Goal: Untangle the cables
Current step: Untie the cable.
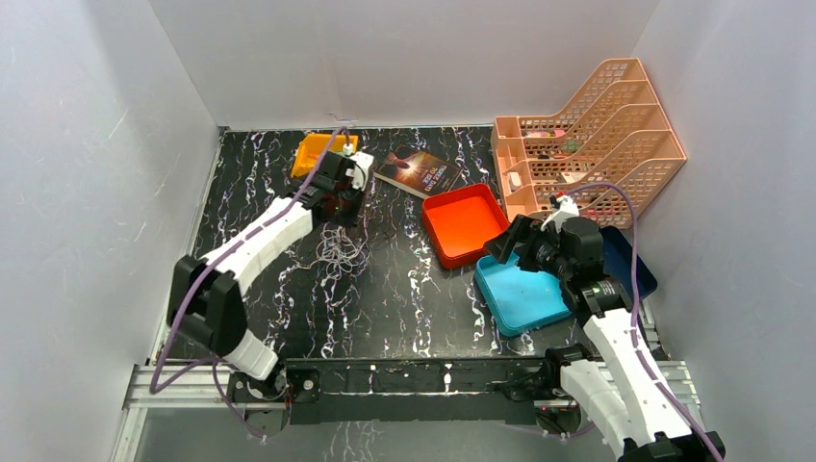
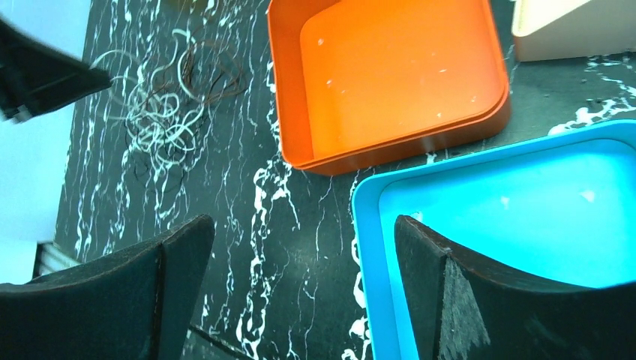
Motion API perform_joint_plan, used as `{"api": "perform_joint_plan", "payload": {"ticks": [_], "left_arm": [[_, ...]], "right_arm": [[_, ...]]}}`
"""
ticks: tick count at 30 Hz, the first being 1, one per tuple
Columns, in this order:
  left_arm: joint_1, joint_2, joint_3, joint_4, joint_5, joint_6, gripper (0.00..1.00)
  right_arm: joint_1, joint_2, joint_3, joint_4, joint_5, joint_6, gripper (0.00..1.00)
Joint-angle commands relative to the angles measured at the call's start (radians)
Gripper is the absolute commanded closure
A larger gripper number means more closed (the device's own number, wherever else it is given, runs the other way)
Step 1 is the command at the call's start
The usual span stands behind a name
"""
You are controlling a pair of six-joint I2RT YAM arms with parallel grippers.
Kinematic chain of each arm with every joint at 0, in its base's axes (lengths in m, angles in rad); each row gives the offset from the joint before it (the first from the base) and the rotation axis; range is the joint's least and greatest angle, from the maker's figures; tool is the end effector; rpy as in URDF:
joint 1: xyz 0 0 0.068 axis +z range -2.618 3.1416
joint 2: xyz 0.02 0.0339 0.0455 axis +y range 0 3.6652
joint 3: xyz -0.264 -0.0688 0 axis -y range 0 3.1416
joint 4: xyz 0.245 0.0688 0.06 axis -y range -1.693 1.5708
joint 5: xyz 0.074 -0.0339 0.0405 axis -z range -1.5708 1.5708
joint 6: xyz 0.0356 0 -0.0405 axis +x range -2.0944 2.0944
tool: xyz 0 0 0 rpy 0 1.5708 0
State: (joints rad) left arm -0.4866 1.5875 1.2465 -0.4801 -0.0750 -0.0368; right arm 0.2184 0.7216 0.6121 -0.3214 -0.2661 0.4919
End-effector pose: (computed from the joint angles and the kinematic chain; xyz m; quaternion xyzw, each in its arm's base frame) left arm 0.3106 -0.1613 0.2719 0.1940 0.9096 -0.0610 0.3624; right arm 0.1643 0.0460 0.2755 0.0428 0.8365 0.2907 0.4626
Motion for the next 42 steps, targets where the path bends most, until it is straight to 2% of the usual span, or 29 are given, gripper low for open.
{"api": "perform_joint_plan", "payload": {"ticks": [1,7,9,12,15,19,22,27,31,34,42], "left_arm": [[0.004,-0.177,0.047,-0.021,0.022,-0.006,1.0],[0.003,-0.31,0.078,-0.048,0.085,-0.003,1.0],[0.005,-0.356,0.082,-0.041,0.104,-0.013,1.0],[0.005,-0.408,0.109,-0.049,0.122,-0.038,1.0],[0.005,-0.425,0.184,-0.085,0.152,-0.066,1.0],[0.006,-0.431,0.253,-0.104,0.186,-0.089,1.0],[0.005,-0.432,0.285,-0.116,0.186,-0.087,1.0],[0.005,-0.443,0.307,-0.122,0.136,-0.098,1.0],[0.005,-0.448,0.31,-0.127,0.148,-0.109,1.0],[0.005,-0.441,0.317,-0.144,0.165,-0.112,1.0],[0.005,-0.443,0.314,-0.154,0.233,-0.117,1.0]], "right_arm": [[0.002,-0.027,0.011,0.03,0.115,0.066,0.02],[0.002,-0.005,0.034,0.041,0.177,-0.002,0.02],[0.002,-0.006,0.05,0.056,0.147,-0.046,0.02],[0.002,-0.012,0.067,0.121,-0.051,-0.128,0.02],[0.002,-0.019,0.048,0.266,-0.237,-0.138,0.02],[0.014,0.041,0.05,0.428,-0.352,-0.115,0.02],[0.107,0.105,0.082,0.5,-0.314,-0.128,0.02],[0.456,0.207,0.162,0.559,-0.041,-0.279,0.02],[0.614,0.297,0.175,0.739,0.05,-0.367,0.02],[0.664,0.401,0.211,0.872,0.033,-0.41,0.02],[0.682,0.641,0.261,1.289,-0.021,-0.48,0.02]]}}
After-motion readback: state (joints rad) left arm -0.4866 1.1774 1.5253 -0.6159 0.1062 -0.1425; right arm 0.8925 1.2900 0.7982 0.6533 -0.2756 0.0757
